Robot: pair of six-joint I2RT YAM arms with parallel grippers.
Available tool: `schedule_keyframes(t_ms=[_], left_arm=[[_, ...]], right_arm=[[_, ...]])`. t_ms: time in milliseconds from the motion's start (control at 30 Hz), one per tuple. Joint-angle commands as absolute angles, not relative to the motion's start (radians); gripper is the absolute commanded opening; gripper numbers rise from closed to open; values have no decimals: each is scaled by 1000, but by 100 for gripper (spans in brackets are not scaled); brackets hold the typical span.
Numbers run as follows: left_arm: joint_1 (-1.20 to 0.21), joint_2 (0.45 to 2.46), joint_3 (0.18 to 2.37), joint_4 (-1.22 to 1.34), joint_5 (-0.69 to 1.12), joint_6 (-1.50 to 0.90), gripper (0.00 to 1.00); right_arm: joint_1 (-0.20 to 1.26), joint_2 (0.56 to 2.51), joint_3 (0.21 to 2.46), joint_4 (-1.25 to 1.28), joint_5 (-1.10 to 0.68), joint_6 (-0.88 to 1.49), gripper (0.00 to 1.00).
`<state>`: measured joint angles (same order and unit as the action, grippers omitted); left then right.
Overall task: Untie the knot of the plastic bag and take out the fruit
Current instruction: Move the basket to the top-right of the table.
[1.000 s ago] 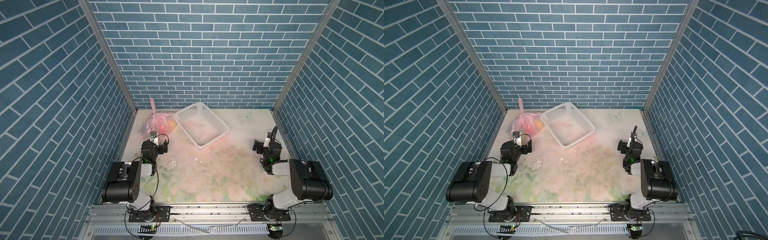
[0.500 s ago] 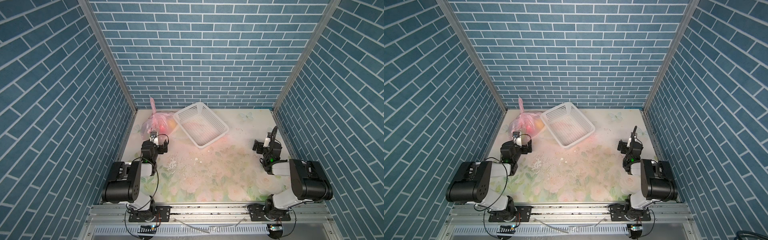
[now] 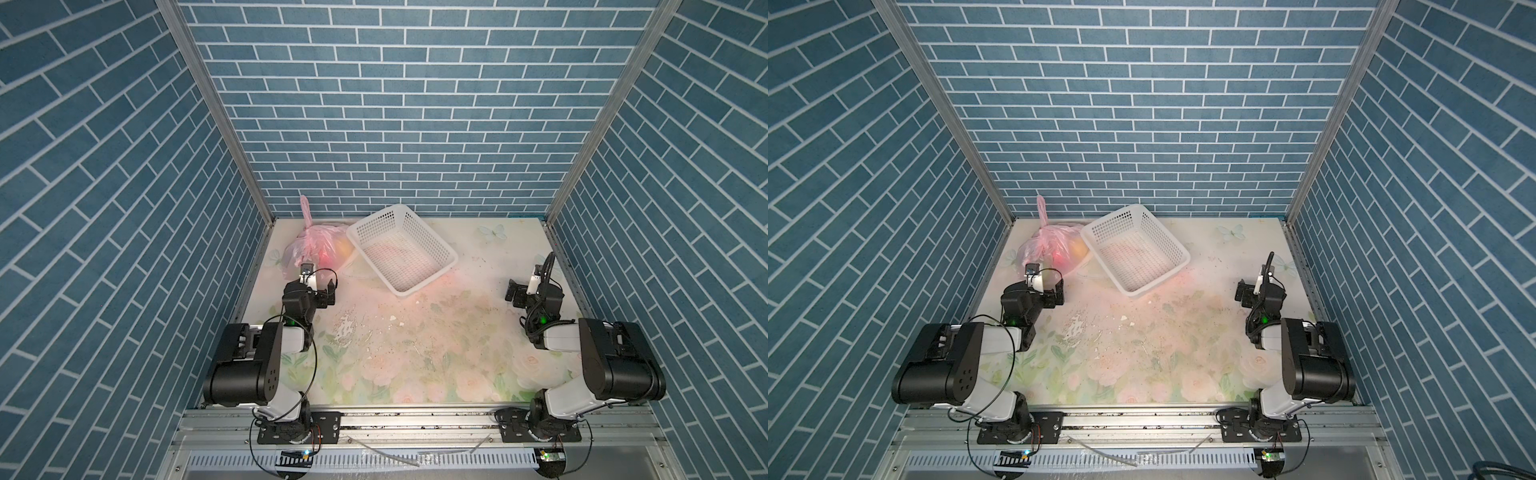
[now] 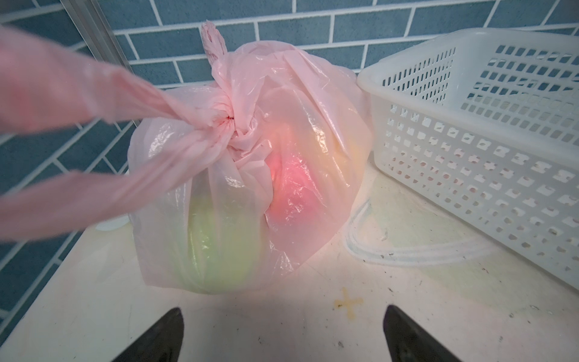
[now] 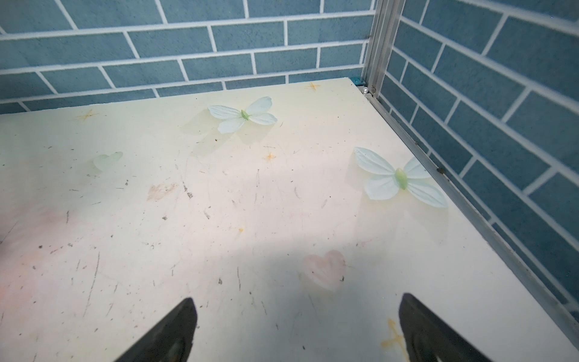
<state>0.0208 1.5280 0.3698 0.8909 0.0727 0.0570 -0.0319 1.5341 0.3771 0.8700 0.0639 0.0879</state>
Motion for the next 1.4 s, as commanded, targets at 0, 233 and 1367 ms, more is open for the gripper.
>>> schedule_keyframes(t_ms=[0, 233, 1367], left_arm=[[21, 1532, 376, 888, 80, 61, 100], [21, 1529, 370, 897, 80, 60, 100], [-181, 902, 577, -276, 142, -353, 99]], right_arm=[[-35, 1542, 393, 868, 57, 52, 99], [-35, 1540, 388, 873, 57, 52, 99], [762, 1888, 1654, -521, -178, 60, 91]])
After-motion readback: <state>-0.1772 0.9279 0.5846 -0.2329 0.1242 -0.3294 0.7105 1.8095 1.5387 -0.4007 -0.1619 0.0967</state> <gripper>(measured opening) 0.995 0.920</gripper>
